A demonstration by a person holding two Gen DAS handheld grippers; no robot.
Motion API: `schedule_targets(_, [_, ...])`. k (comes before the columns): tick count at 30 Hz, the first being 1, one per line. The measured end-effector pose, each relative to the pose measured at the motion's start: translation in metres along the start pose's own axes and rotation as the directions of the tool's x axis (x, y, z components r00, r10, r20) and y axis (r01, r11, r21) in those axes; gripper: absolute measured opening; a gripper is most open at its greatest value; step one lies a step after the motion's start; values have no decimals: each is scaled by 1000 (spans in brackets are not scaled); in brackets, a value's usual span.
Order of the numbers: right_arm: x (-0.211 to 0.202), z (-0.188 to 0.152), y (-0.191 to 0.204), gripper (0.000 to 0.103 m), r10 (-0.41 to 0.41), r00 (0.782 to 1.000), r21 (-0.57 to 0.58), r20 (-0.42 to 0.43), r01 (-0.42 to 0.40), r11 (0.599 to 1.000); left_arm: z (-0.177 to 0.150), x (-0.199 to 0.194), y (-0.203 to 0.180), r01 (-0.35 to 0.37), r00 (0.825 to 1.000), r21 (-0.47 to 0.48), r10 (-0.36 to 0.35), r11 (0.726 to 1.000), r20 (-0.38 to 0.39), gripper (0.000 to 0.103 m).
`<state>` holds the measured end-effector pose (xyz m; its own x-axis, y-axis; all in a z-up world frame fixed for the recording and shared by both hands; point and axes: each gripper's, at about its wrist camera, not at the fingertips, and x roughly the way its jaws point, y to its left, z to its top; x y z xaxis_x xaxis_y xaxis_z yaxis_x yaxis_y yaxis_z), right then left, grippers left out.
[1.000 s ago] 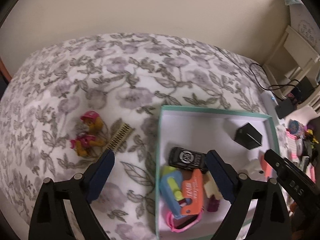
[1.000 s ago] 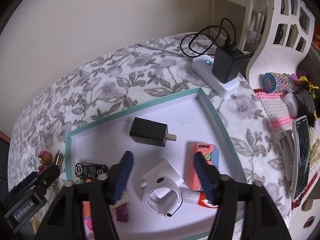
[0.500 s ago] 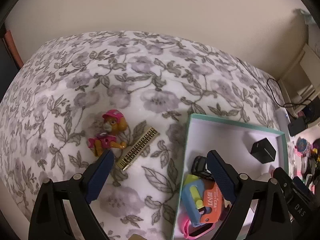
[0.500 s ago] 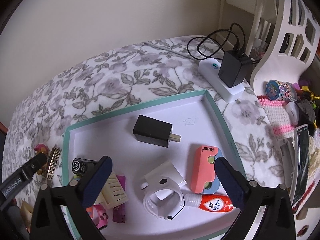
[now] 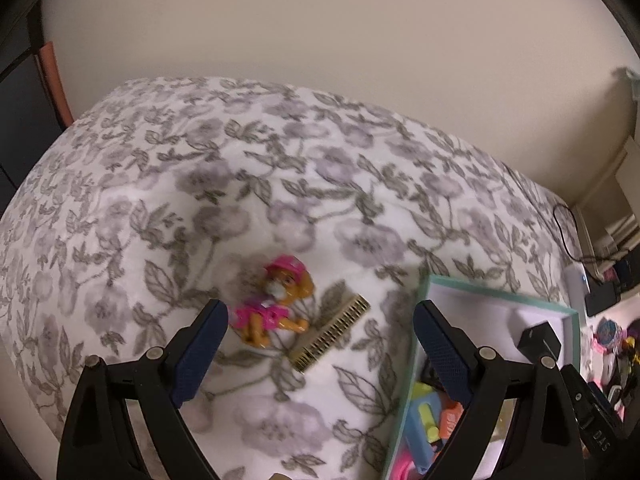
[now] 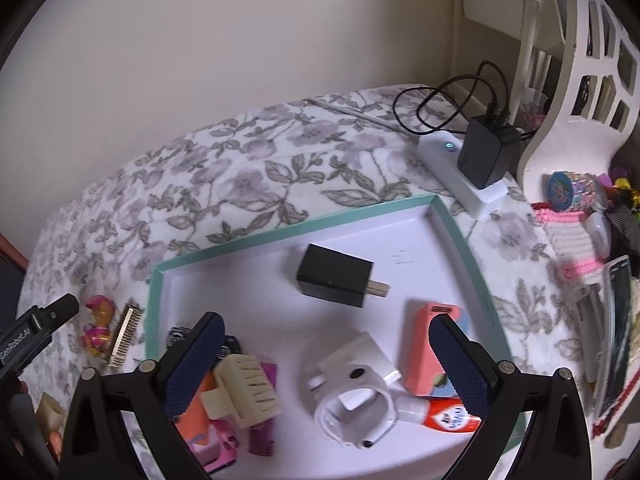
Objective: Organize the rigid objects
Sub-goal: 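Move both tools back toward the toy dog figure and gold hair clip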
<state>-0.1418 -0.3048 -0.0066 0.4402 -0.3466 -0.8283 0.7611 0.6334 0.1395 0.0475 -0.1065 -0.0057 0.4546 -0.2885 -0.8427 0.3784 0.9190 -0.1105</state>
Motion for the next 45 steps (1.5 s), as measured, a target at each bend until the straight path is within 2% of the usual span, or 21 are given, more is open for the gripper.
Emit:
schedule_targets(4, [-2,2,-1,103,7,1000,33,20,-8,999,5,-4,13,-14,999,-28,16,999,47,94])
schedule_targets(8, [-1,2,-4,103,32,999,89,20,-34,995,8,-2,24,-2,999,-54,5,999,48,94])
schedule_targets(15, [4,0,5,103,28,999,56,-19,-27,998,10,2,33,52,998,-58,-51,997,22,94])
schedule_targets(18, [5,0,10,103,27,1000,35,-15,-27,999,12,-2,34,16,999,-23,-14,1000,51,94])
schedule_targets(21, [5,0,18,103,35,999,16,-1,-35,999,15,-4,41,26,998,-34,-24,999,64,94])
schedule_targets(28, [4,-3,56,103,58,998,-69,18,-57,996,24,-7,66,35,997,-80,-29,996,74,94])
schedule_targets(35, [10,-17,119,103,122,992,-209,-32,-126,970,27,-3,91,0,999,-121,6,993,47,94])
schedule_targets(39, [12,-23,145,103,151,987,-247,-48,-158,956,27,0,100,-15,999,-133,21,991,40,94])
schedule_targets(45, [22,-30,170,103,165,983,-302,-77,-180,936,27,16,102,21,999,-135,-26,991,-36,94])
